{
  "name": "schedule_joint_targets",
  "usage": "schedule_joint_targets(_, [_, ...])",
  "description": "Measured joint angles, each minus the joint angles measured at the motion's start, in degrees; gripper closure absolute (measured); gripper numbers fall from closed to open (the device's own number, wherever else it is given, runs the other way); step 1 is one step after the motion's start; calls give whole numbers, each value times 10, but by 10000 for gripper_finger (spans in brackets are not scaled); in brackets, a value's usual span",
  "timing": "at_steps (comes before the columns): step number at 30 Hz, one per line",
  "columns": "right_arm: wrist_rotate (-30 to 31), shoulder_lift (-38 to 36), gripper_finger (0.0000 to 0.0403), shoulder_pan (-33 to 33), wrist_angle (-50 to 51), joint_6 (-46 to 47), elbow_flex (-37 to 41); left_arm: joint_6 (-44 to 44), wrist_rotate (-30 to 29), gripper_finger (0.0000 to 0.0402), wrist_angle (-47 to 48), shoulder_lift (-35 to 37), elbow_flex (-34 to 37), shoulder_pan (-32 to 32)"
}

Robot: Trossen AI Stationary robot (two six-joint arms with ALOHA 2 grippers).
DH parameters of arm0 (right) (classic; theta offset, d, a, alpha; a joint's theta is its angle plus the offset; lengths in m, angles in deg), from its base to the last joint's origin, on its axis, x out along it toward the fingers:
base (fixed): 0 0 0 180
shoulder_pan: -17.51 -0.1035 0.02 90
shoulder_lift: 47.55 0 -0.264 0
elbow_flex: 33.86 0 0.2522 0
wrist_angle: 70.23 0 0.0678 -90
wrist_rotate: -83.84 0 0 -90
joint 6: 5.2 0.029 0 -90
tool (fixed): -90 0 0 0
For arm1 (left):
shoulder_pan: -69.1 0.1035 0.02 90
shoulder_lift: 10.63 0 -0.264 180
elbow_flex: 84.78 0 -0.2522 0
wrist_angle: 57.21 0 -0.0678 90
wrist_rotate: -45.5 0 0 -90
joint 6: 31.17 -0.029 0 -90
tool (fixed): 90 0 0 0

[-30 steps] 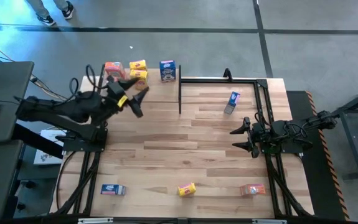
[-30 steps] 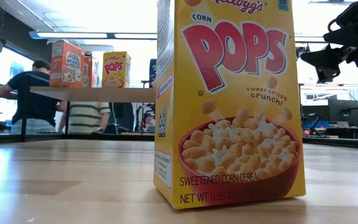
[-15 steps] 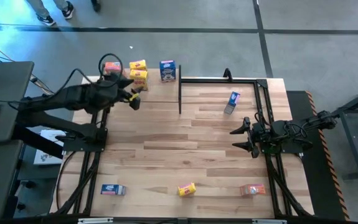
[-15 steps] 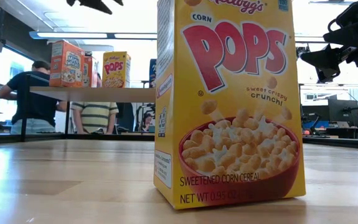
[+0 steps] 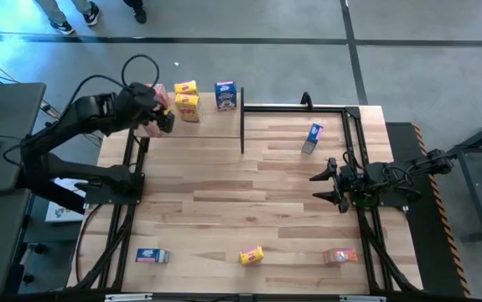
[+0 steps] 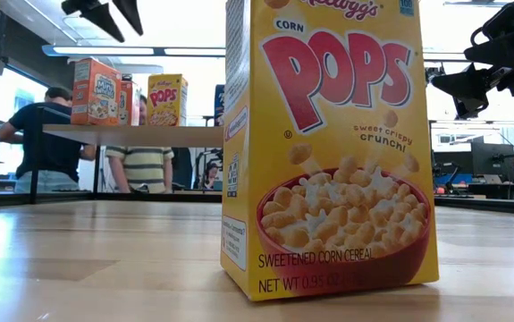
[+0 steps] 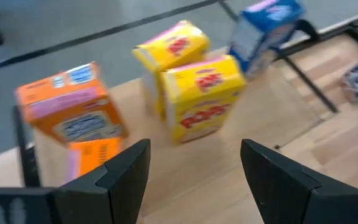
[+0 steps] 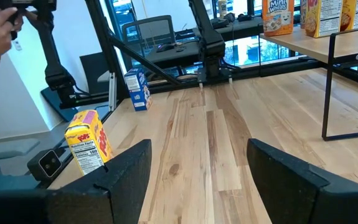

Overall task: Stack cereal on shelf
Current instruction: Put the top orange cereal box on the shelf aligned with the other orange cereal box

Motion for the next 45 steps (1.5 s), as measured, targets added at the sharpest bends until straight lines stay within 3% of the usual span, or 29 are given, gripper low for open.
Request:
schedule_joint_targets(15, [0, 0, 146, 0, 0, 0, 0, -1, 29, 160, 80, 0, 0, 113])
schedule_joint_targets(29, [0, 0, 146, 0, 0, 0, 0, -46, 89, 160, 82, -2, 21, 185])
schedule_joint_targets(45, [0, 0, 146, 0, 0, 0, 0, -51, 105, 160, 81, -37, 21, 200])
